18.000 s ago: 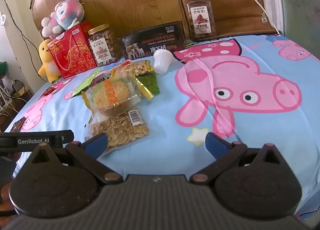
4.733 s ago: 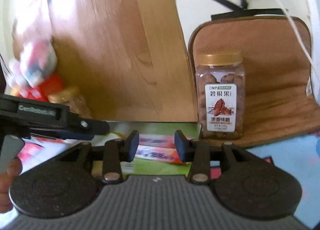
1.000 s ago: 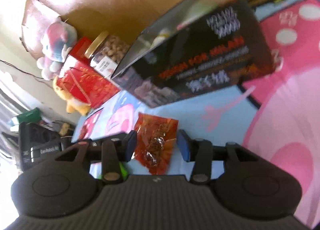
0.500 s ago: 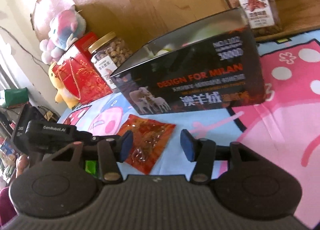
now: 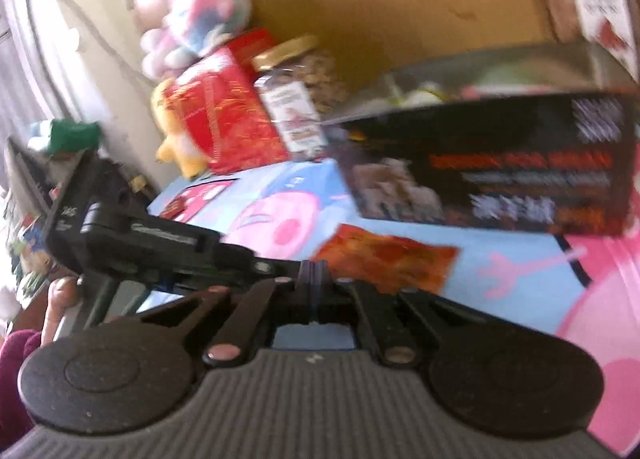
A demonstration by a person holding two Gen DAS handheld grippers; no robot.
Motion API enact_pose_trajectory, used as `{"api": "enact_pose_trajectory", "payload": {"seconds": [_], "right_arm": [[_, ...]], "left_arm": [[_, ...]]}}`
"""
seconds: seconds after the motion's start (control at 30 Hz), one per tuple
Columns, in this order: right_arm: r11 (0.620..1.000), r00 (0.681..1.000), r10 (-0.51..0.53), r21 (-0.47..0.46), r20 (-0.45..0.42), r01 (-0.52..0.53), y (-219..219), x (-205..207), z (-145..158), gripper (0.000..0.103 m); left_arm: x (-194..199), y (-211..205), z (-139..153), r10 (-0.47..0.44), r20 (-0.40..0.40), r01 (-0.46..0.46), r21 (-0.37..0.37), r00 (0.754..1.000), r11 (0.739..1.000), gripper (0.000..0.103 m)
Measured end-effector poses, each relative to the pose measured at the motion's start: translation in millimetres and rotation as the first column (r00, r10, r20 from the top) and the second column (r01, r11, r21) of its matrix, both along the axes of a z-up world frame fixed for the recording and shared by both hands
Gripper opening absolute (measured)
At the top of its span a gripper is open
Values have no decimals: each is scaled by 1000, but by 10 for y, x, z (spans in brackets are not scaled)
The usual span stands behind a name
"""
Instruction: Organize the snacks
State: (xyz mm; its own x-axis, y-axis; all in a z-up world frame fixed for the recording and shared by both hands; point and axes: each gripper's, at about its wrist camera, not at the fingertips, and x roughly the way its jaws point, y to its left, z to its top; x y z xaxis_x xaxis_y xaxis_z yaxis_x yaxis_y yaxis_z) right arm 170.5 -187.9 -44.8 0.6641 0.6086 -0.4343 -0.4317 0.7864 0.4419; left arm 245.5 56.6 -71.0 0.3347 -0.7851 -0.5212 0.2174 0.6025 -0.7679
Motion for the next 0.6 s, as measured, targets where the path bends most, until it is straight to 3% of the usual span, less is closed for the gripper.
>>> {"api": "enact_pose_trajectory", "payload": {"seconds": [0.17, 0.27, 0.3, 0.47, 0.6], "right_arm": [[999, 999, -50, 14, 0, 50, -236, 43, 53, 12], [991, 991, -133, 2, -35, 133, -466, 113, -9, 39], [989, 987, -149, -4, -54, 149, -527, 146, -42, 43], [991, 986, -133, 17, -97, 135, -566, 224, -151, 43], [997, 992, -47, 57, -119, 54, -418, 297, -178, 45]], "left_arm": [[-16, 101, -50, 12, -3, -12, -10, 1000, 1000, 5], [-20, 130, -49, 19, 5, -19, -6, 1000, 1000, 5], [-22, 142, -48, 21, 11, -21, -3, 1000, 1000, 5], [7, 213, -74, 32, 14, -32, -14, 999, 999, 5], [14, 222, -77, 32, 16, -32, -18, 999, 999, 5]]}}
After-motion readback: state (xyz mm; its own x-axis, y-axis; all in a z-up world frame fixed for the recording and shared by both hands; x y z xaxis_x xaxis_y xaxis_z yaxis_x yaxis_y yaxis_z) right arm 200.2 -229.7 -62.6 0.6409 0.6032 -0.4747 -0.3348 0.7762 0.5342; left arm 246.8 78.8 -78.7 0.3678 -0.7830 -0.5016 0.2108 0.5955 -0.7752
